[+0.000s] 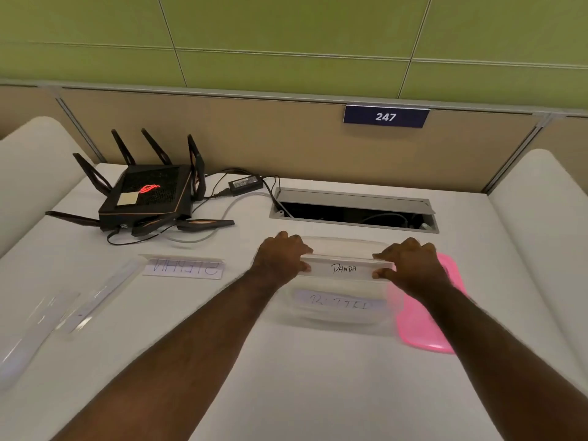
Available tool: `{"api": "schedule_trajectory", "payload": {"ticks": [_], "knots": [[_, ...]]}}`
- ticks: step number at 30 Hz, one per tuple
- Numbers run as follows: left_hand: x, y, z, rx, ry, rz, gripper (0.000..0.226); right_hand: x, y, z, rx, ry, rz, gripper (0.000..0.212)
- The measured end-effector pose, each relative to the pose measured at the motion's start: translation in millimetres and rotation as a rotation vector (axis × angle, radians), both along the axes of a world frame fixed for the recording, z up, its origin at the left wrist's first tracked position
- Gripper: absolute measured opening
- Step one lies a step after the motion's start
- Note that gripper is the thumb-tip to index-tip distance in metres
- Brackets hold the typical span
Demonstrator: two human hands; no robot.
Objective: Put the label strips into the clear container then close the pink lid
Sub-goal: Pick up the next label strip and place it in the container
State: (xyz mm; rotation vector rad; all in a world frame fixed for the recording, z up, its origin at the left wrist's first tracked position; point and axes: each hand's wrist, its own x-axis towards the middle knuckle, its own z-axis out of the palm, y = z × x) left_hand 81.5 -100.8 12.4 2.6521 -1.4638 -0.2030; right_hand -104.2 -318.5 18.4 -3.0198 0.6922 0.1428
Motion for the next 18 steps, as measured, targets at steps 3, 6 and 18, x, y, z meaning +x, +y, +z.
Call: {"api": "schedule_trajectory", "payload": {"ticks": [3, 6, 18], "knots": [[-4, -13, -10, 0.117, -0.185, -0.03, 0.04, 6, 2, -14, -0.075, 0.021, 0.012, 0.049], [-15, -21, -11, 0.207, -0.329, -0.047, 0.026, 12, 4, -26, -0.166, 0.073, 0.009, 0.044], [-27, -51, -33, 0.364, -0.312, -0.045, 0.016, 28, 29, -42, -0.319, 0.289, 0.013, 0.019]]}}
